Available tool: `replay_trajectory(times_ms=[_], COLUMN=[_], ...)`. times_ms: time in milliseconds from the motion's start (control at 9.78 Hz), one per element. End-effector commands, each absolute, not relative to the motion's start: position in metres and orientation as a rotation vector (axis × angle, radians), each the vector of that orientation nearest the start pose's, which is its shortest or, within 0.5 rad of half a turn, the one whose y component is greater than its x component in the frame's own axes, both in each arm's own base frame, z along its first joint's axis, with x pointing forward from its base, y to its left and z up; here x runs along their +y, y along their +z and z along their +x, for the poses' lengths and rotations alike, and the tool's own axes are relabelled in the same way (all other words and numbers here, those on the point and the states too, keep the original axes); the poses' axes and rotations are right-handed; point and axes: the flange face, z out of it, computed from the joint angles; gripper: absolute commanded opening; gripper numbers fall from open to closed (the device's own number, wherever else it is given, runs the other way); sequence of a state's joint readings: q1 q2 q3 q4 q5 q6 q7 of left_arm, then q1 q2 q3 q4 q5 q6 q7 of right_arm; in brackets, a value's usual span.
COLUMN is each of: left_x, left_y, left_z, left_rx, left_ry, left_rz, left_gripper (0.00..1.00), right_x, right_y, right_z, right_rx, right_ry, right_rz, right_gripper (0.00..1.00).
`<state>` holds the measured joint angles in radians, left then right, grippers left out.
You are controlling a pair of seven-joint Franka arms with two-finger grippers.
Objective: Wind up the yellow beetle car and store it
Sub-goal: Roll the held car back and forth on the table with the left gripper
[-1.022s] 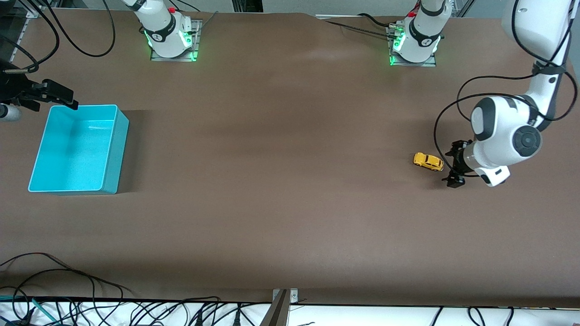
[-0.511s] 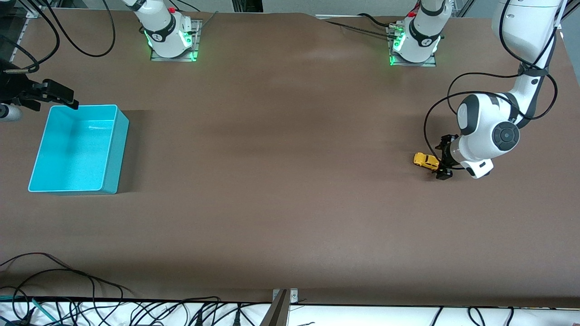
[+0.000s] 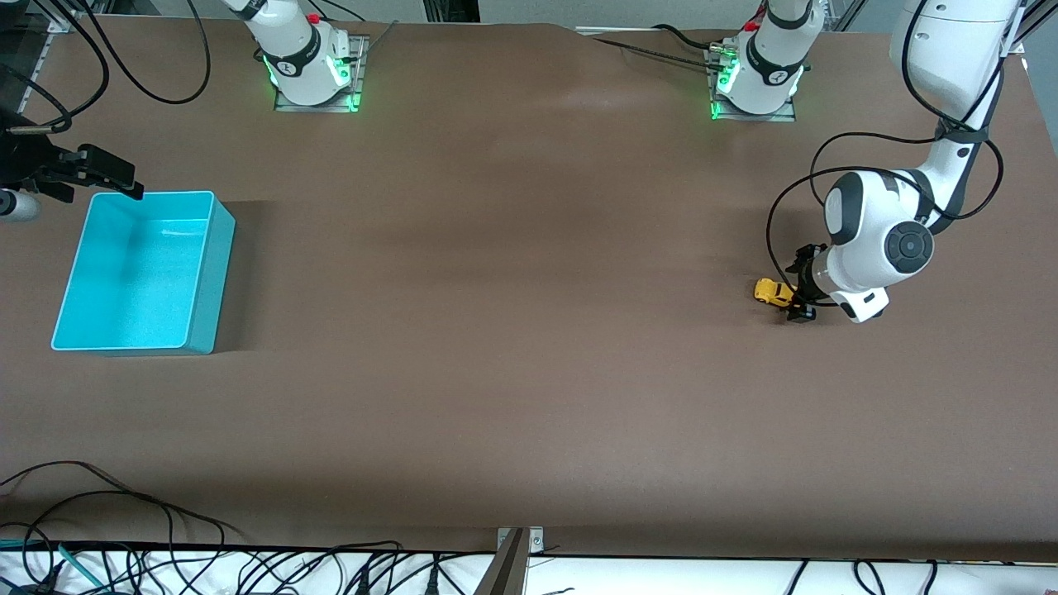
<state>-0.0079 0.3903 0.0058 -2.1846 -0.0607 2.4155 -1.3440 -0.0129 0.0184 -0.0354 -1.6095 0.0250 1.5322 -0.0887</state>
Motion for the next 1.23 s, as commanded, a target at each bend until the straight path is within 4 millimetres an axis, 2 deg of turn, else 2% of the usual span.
replay_trajectory(times_ms=[0,102,204,307,511,613,818,1124], left_x=[-0.008,-0.008,-0.008,-0.01,-0.032,-0.057,-0.102,-0.133], left_y=[0.195,0.195,0.197,0.207,0.241,0.244,0.24,0.203], left_z=[0.54,0.54,0.54,0.545,0.555,0.554,0.548,0.545], left_rx=[-1.987,-1.984,-1.992,-2.02,-2.143,-2.184,-2.216,-2.236], left_ry=[0.22,0.222,0.216,0.196,0.142,0.163,0.191,0.227], left_rz=[-2.345,-2.346,-2.343,-2.335,-2.287,-2.247,-2.216,-2.17], left_gripper=[0.3,0.03,0.0,0.0,0.0,0.0,0.0,0.0], right_x=[-0.025,-0.025,-0.025,-0.025,-0.025,-0.025,-0.025,-0.025], right_y=[0.593,0.593,0.592,0.592,0.592,0.593,0.593,0.592], right_z=[0.551,0.551,0.55,0.55,0.55,0.55,0.551,0.55], right_rx=[-0.08,-0.08,-0.082,-0.08,-0.082,-0.08,-0.082,-0.082], right_ry=[0.151,0.153,0.155,0.155,0.155,0.153,0.153,0.155], right_rz=[-3.086,-3.086,-3.086,-3.086,-3.086,-3.086,-3.086,-3.086], right_gripper=[1.0,1.0,1.0,1.0,1.0,1.0,1.0,1.0])
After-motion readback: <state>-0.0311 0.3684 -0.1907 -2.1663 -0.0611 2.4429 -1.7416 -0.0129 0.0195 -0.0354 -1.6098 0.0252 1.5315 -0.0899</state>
